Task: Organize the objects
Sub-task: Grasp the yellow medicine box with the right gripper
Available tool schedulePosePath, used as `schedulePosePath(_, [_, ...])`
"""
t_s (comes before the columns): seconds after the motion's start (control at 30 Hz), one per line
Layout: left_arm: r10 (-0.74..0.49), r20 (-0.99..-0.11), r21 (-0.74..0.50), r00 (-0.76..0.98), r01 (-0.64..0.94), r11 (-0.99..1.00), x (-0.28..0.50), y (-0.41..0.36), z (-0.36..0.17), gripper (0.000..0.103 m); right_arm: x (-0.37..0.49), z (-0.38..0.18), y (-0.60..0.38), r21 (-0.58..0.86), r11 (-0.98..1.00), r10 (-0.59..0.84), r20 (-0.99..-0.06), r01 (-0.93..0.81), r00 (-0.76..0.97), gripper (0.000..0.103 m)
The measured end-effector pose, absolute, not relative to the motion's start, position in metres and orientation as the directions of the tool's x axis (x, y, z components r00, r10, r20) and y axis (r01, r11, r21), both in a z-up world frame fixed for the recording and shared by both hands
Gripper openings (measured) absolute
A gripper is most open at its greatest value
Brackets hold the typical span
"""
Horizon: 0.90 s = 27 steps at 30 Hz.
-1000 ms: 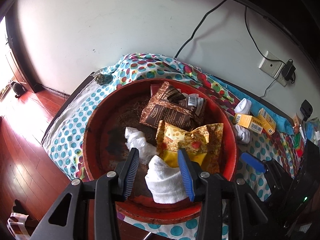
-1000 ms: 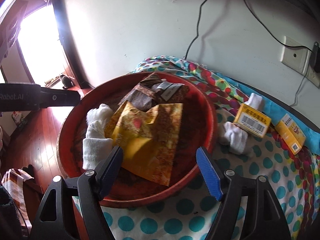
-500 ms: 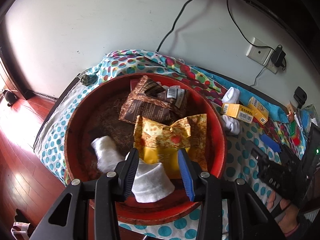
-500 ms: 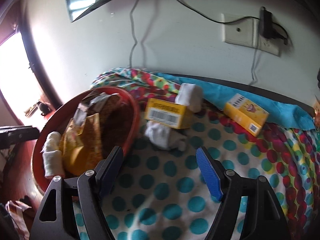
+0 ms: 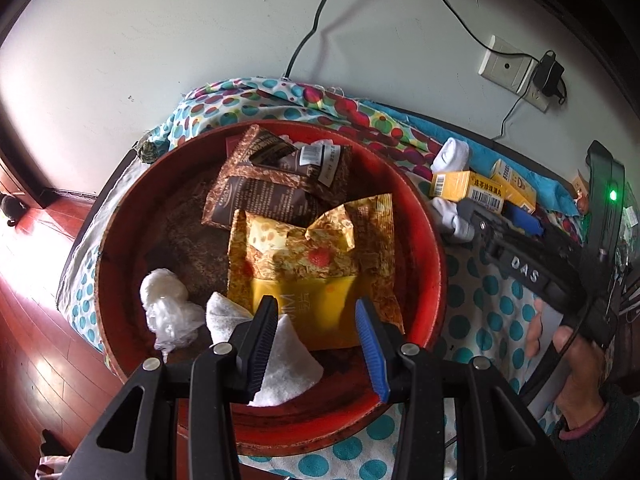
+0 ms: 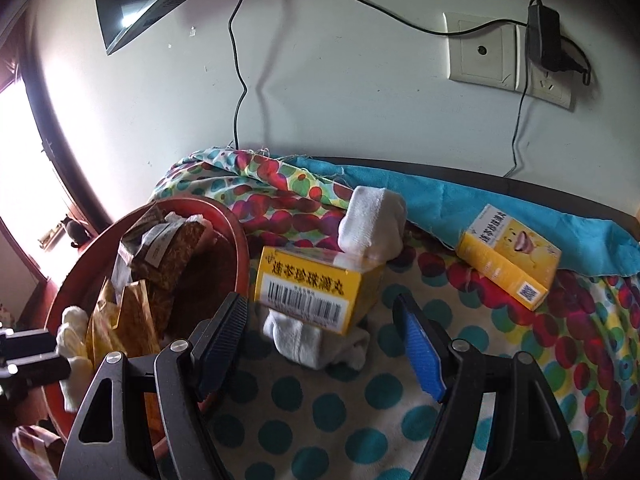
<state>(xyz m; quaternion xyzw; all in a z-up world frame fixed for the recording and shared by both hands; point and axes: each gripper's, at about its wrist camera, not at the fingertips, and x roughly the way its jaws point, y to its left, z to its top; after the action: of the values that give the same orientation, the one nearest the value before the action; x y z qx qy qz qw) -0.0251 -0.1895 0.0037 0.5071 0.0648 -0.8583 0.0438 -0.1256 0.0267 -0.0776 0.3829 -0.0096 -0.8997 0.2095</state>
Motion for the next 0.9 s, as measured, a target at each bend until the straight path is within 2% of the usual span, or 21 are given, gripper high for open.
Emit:
schedulePosePath(0.1, [-0.009, -0.880, -0.060, -0.474, 0.131, -0.990, -0.027, -0.185, -0.001, 0.041, -0.134, -0.081, 0.024, 0.195, -0.912, -0.389, -0.687, 0.360, -0.614, 0.071])
schedulePosePath(0.13, [-0.007, -0.880, -0.059, -0.475, 0.125, -0.990, -0.027, -0.184, -0.002, 0.041, -0.137, -0.083, 0.023, 0.199, -0.912, -0.391, -0.688, 0.359, -0.612, 0.068])
schedulePosePath(0.17, [-0.003, -0.878, -0.060, -0.478, 0.118, -0.991, -0.028, -0.182, -0.003, 0.041, -0.139, -0.084, 0.023, 0.206, -0.908, -0.400, -0.689, 0.365, -0.605, 0.060])
schedulePosePath(0.43, [0.086, -0.877, -0.125, -0.473, 0.050, -0.991, -0.034, -0.166, -0.015, 0.042, -0.124, -0.075, 0.039, 0.193, -0.900, -0.419, -0.626, 0.390, -0.658, 0.058])
schedulePosePath(0.6, [0.140, -0.868, -0.147, -0.476, -0.022, -0.989, -0.036, -0.146, -0.021, 0.050, -0.107, -0.067, 0.075, 0.206, -0.905, -0.418, -0.593, 0.372, -0.688, 0.058])
schedulePosePath(0.73, [0.229, -0.851, -0.206, -0.473, -0.101, -0.973, -0.040, -0.131, -0.022, 0.052, -0.101, -0.070, 0.110, 0.208, -0.918, -0.392, -0.602, 0.337, -0.695, 0.058])
schedulePosePath(0.9, [0.296, -0.837, -0.207, -0.460, -0.234, -0.950, -0.059, -0.110, -0.019, 0.054, -0.100, -0.077, 0.146, 0.240, -0.926, -0.378, -0.622, 0.292, -0.686, 0.058])
